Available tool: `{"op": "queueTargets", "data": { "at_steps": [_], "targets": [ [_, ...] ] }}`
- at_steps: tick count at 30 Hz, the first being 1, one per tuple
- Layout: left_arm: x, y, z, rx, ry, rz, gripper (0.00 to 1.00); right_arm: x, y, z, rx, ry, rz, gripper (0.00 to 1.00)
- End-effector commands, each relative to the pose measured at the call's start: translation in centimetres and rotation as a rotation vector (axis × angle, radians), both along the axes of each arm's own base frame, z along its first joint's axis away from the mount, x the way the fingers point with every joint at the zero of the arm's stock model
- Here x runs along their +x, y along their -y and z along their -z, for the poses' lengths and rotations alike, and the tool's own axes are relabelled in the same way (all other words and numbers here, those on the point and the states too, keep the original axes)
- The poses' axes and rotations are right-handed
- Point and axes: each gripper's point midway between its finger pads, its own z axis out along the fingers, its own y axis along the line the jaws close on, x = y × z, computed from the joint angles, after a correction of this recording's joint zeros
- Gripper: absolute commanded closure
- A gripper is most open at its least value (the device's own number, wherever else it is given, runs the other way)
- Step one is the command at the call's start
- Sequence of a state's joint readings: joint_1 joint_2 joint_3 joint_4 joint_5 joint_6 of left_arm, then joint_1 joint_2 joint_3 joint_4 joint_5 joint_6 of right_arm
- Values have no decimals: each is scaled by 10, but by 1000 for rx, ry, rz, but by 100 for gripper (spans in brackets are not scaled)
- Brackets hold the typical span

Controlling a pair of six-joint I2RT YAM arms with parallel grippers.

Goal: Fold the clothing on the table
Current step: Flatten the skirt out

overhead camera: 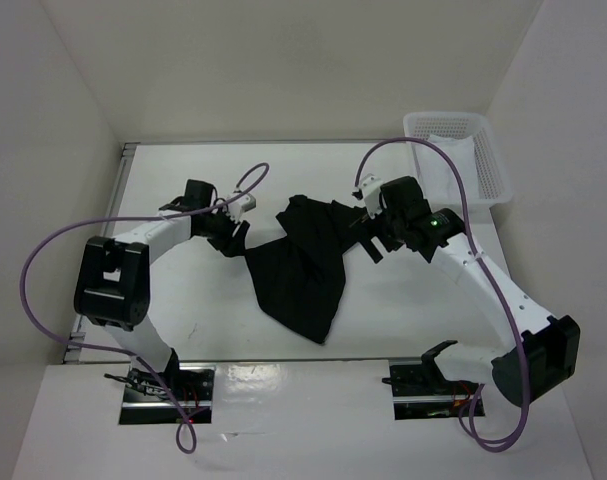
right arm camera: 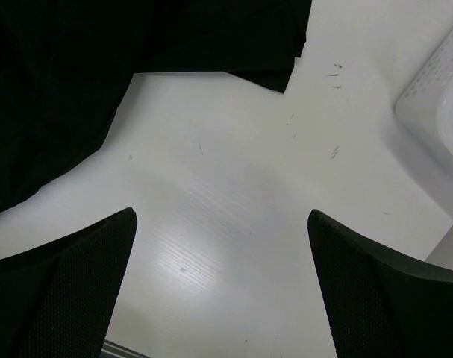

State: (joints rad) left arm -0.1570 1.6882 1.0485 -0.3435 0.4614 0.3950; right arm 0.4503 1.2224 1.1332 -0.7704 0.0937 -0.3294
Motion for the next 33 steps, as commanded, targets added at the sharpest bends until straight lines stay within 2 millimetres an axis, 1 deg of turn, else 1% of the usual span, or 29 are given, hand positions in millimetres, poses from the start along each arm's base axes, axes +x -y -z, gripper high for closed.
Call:
{"op": "queueTargets", "data": {
  "at_steps": [1,2,3,4,5,6,7,8,10,11,12,13,16,18,20,22,23,24,25,26,28,30,32,33],
  "targets": [
    [15,16,-8,-59,63,76,36,-5,2,-1,20,0,13,1],
    [18,17,-11,-61,72,77,36,-5,2,-1,20,0,13,1],
    [16,21,-4,-59,55,89,37,-5,2,-1,20,0,13,1],
    [18,21,-1,-55,52,95,37,-5,2,-1,20,0,13,1],
    [16,25,2,-54,43,104,37,-5,2,-1,20,0,13,1],
    [16,26,2,-61,42,109,37,-5,2,-1,20,0,13,1],
    [13,30,7,-60,28,121,37,-5,2,-1,20,0,13,1],
    [12,30,11,-58,16,120,37,-5,1,-1,26,-3,7,1],
    [9,35,16,-45,6,133,37,-4,3,-1,26,-3,16,1],
    [9,33,22,-30,-4,126,37,-4,4,-1,26,-3,16,1],
    [7,35,27,-17,-14,130,39,-4,4,-1,26,-3,16,1],
    [9,35,27,-19,-5,131,39,-5,2,-1,33,-7,9,1],
    [7,36,35,2,-22,132,40,-5,2,-1,33,-7,9,1],
    [11,36,32,0,-11,132,43,-6,1,-3,43,-2,3,1],
    [9,40,32,0,-11,142,52,-6,1,-3,43,-2,3,1],
    [10,37,37,22,-17,132,63,-8,1,-2,40,-10,3,1],
    [5,40,38,22,-35,135,74,-8,2,-5,43,-2,3,1],
    [6,40,36,22,-35,135,79,-8,2,-5,43,-2,3,1],
    [2,41,37,33,-47,140,84,-8,2,-5,43,-2,3,1],
    [-3,40,39,37,-70,141,91,-7,4,-5,43,-1,12,1],
    [-8,37,41,54,-86,147,98,-7,4,-5,43,-1,12,1],
    [-15,35,40,59,-113,147,100,-7,4,-5,43,-1,12,1],
    [-17,33,31,62,-110,133,100,-6,2,-8,48,6,-3,1],
    [-13,30,28,60,-102,122,100,-10,-2,-3,59,-25,-23,1]
  ]
}}
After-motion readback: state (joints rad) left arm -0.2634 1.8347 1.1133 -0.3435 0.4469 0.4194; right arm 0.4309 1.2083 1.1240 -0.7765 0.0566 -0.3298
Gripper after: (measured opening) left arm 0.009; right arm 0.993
